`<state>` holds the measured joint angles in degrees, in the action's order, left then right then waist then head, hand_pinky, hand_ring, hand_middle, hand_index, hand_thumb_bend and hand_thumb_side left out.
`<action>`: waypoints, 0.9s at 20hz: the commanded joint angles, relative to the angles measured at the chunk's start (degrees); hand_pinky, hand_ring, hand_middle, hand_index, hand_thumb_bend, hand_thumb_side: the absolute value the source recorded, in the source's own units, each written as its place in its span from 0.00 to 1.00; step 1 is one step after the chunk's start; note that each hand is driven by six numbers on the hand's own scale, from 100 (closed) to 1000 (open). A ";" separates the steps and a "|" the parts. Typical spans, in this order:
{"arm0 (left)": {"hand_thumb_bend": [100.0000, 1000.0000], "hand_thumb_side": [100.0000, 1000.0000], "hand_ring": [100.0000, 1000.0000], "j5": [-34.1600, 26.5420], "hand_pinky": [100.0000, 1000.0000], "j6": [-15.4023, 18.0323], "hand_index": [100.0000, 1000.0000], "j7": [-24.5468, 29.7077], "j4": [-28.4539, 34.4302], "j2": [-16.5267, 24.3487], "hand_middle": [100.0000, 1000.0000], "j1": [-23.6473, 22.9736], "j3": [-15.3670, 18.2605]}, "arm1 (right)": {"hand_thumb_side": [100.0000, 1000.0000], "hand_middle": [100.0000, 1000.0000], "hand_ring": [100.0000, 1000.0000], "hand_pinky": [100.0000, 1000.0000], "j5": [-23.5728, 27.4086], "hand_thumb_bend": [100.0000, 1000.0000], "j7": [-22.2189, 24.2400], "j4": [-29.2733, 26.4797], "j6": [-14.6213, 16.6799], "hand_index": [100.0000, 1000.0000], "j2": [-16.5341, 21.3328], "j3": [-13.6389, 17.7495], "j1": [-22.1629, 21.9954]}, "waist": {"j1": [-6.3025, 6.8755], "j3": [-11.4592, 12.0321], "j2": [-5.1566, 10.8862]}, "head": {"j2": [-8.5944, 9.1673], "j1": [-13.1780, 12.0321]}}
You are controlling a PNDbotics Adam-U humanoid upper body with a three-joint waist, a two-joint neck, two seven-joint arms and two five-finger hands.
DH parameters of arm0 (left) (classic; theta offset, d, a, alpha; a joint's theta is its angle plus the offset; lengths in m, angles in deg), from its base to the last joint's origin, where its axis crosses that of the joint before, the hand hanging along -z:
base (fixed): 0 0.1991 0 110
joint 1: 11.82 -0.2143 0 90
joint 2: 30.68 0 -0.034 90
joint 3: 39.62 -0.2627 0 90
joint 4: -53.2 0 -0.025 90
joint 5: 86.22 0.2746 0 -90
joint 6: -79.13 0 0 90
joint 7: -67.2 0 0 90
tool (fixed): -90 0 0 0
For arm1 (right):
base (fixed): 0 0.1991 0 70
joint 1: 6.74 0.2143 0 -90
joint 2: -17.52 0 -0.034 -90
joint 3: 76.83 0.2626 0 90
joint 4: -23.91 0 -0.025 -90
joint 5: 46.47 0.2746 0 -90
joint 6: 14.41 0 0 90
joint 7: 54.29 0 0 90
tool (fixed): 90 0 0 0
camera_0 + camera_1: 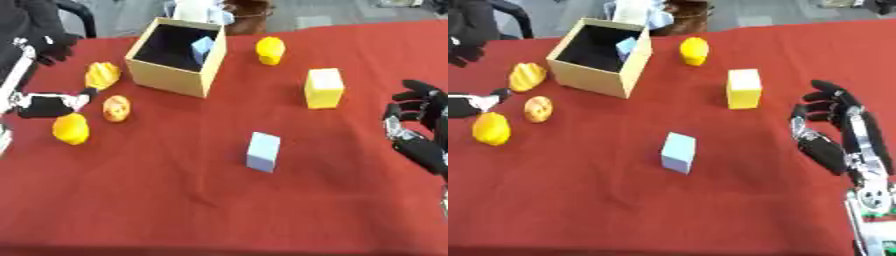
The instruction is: Pick up objects on the table and place them in the box.
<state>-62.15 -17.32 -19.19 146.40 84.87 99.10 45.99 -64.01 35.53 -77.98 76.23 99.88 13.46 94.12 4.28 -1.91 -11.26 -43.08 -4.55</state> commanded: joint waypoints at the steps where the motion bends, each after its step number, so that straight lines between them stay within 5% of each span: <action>1: 0.48 0.00 0.66 -0.04 0.68 1.48 0.79 3.08 -4.34 7.30 0.63 2.58 -1.10 | 0.18 0.63 0.65 0.61 -0.20 0.00 0.26 -0.44 0.15 0.84 0.97 -0.16 0.39 | 0.52 -0.20 1.74 | -0.21 -0.46; 5: 0.49 0.00 0.66 -0.50 0.68 3.91 0.79 6.86 -10.09 10.74 0.64 4.53 -3.90 | 0.18 0.63 0.65 0.61 -0.12 0.00 0.50 -0.34 0.25 0.84 0.91 -0.40 0.50 | 0.45 -0.71 1.76 | -0.26 -0.91; 11: 0.49 0.00 0.61 2.15 0.68 8.49 0.79 12.52 -18.48 9.61 0.65 6.79 -7.41 | 0.18 0.63 0.65 0.61 -0.09 0.00 0.66 -0.25 0.30 0.84 1.00 -0.52 0.53 | 0.54 -0.88 1.77 | -0.29 -1.11; 18: 0.49 0.00 0.61 4.24 0.67 11.12 0.79 19.87 -23.26 7.89 0.64 7.54 -7.77 | 0.18 0.63 0.65 0.61 -0.09 0.00 0.70 -0.25 0.32 0.84 1.04 -0.51 0.54 | 0.68 -0.40 1.76 | -0.26 -0.99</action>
<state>-58.34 -6.52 -0.61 123.50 91.29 105.55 37.77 -64.01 36.06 -77.61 76.44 99.89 12.93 94.11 4.28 -2.37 -11.26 -43.27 -5.50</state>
